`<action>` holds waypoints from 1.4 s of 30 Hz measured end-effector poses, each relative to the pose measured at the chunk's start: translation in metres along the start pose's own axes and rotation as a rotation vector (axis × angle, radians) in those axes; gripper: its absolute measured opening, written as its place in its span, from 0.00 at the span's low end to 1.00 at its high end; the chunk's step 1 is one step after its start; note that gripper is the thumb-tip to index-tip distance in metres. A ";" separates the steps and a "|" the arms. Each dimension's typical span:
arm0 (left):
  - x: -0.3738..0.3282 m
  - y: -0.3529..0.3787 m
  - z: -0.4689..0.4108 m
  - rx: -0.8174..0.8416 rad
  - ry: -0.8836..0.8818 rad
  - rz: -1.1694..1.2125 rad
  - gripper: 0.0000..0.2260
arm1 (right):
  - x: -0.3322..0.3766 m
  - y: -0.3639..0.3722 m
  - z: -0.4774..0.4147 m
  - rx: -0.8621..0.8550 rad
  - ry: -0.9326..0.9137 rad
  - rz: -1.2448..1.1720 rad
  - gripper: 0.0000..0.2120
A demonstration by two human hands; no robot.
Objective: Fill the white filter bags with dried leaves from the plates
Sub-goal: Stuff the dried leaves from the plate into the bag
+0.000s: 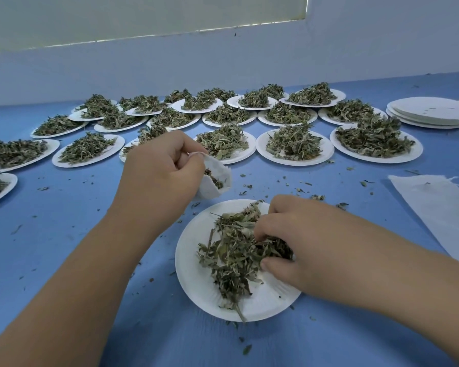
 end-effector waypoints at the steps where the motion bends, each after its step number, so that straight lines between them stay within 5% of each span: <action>1: 0.000 0.000 0.000 0.005 0.002 -0.003 0.09 | 0.000 0.001 0.000 -0.006 0.002 -0.001 0.12; 16: 0.001 0.001 0.000 0.006 -0.015 -0.003 0.09 | 0.001 0.000 -0.003 -0.120 -0.024 -0.092 0.06; 25: 0.001 0.001 0.000 0.003 -0.036 0.026 0.10 | -0.024 -0.015 -0.008 -0.070 0.115 -0.596 0.03; 42: -0.001 0.006 0.002 0.136 -0.005 0.040 0.10 | -0.032 -0.019 -0.020 0.083 0.050 -1.327 0.02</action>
Point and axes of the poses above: each hand's wrist, its own z-axis away from the middle knuckle, its own y-axis out of the palm, x = y × z, the point moved 4 cm from there along -z, towards the middle knuckle, and after that the axes turned 5 degrees about y, right-handed, at the moved point
